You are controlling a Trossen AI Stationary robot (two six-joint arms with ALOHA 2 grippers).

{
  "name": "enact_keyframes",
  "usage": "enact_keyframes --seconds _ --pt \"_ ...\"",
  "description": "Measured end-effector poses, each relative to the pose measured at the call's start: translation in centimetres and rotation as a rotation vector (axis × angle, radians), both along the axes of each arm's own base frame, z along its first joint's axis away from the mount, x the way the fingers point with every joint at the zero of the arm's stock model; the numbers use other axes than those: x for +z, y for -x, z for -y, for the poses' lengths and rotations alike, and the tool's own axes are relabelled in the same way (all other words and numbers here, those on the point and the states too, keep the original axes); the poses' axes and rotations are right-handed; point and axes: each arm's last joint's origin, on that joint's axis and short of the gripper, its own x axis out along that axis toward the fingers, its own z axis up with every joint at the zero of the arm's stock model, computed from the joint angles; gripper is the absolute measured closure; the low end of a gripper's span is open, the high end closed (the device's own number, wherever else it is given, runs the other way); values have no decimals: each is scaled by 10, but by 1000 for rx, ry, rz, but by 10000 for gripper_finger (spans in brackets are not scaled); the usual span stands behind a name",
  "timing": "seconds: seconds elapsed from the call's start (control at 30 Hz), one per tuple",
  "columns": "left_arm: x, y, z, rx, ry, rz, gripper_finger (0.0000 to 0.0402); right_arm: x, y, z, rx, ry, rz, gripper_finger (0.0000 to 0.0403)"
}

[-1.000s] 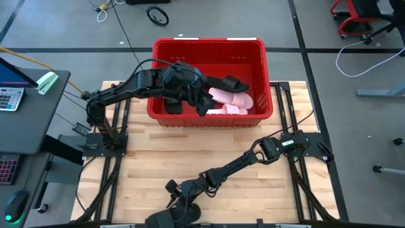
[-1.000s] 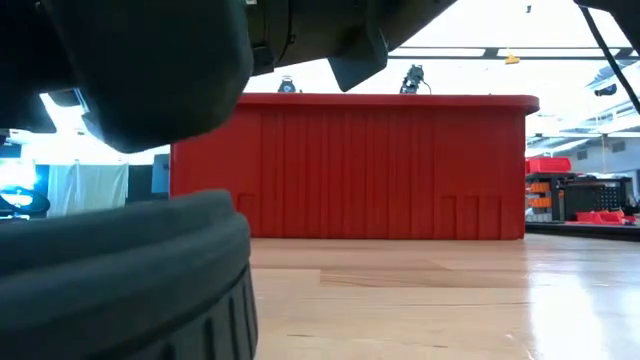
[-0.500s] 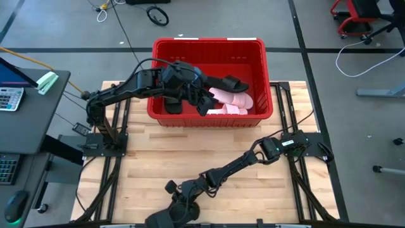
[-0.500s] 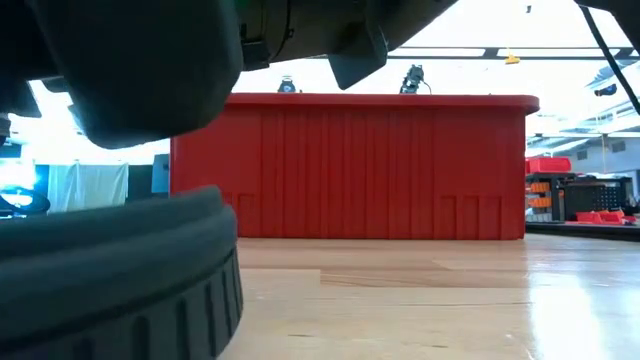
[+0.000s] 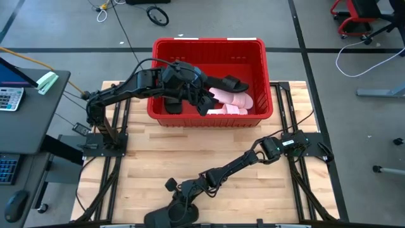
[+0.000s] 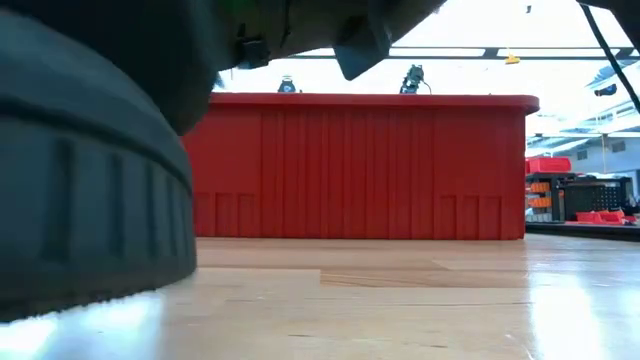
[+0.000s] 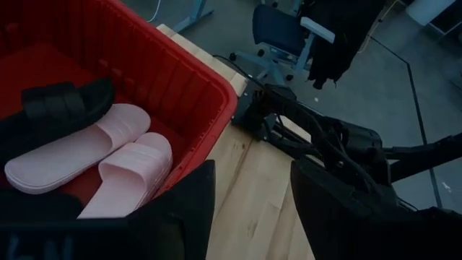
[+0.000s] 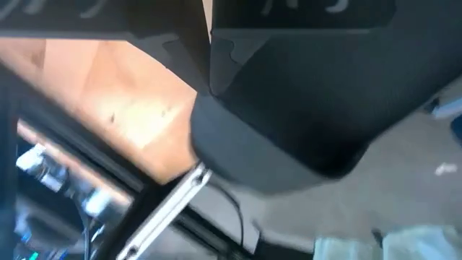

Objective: Pick and place slides into bin
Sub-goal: Put the black slide into the red bin

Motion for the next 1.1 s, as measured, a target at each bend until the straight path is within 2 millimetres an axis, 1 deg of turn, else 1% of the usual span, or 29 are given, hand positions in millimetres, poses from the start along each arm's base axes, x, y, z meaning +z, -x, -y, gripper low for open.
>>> enact_keyframes --seconds 0.13,0.3,0.43,0.53,0.6,0.67,0.73,0.8,0.87,0.93,1.0,1.1 --pt "0 0 0 0 0 -1 220 9 7 4 -34 63 -104 400" --pt "-1 0 0 -1 1 -6 215 36 22 14 -114 175 -236 401" --pt "-1 0 0 -1 1 -6 212 69 33 17 -93 188 -241 401" --pt "0 0 0 0 1 -1 212 82 36 13 -7 129 -218 398" --pt "0 0 -1 1 1 2 212 82 37 6 60 96 -198 392" --pt "0 0 -1 3 0 7 212 77 37 -4 102 99 -169 380" --pt "0 0 -1 3 1 7 211 63 37 -14 137 140 -147 361" --pt "1 0 -2 3 1 8 212 46 35 -21 151 194 -120 338" --pt "1 0 -2 3 0 10 213 36 32 -25 149 223 -80 309" --pt "1 0 -2 3 1 11 214 36 29 -25 128 236 -13 279" --pt "1 0 -2 3 0 11 213 41 25 -25 90 245 48 248" --pt "1 0 -2 4 1 11 212 46 21 -21 64 230 97 201"
